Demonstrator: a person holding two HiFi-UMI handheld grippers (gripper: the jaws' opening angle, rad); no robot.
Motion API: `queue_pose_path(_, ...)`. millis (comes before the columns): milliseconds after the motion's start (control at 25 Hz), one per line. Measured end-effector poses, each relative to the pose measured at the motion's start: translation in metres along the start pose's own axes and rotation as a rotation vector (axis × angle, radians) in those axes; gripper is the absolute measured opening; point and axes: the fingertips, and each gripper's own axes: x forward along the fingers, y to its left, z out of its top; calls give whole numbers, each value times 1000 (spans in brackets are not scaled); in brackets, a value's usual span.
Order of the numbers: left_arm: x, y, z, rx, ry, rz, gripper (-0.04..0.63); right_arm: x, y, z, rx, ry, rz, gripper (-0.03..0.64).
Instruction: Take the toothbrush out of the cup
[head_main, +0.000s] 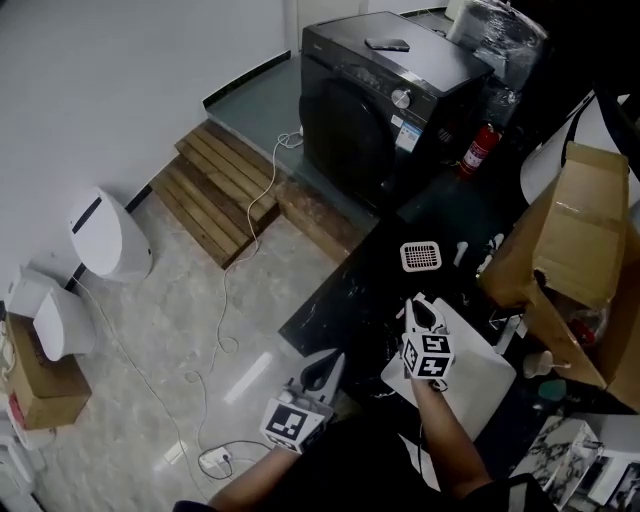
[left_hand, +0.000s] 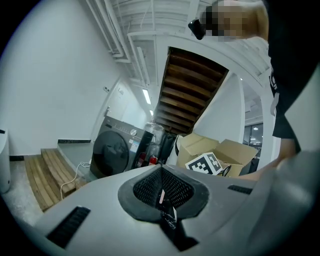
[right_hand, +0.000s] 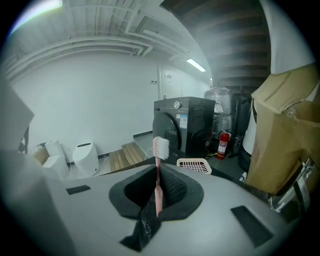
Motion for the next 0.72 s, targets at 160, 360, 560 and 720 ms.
queue_pose_path(160,24,14,-8,-16,27,-7,25,28,-2,0,-3,15,13,32)
queue_pose_path(360,41,34,-21,-41,69,1,25,66,-1,-7,9,38,24,32)
queue_pose_path(560,48,57,-34,-73,101,34,25,105,-4,-36,-6,116,15,35)
queue_pose_path(720,51,66,-44,-83,127,46,25,125,-8,-61,-27,198,6,35)
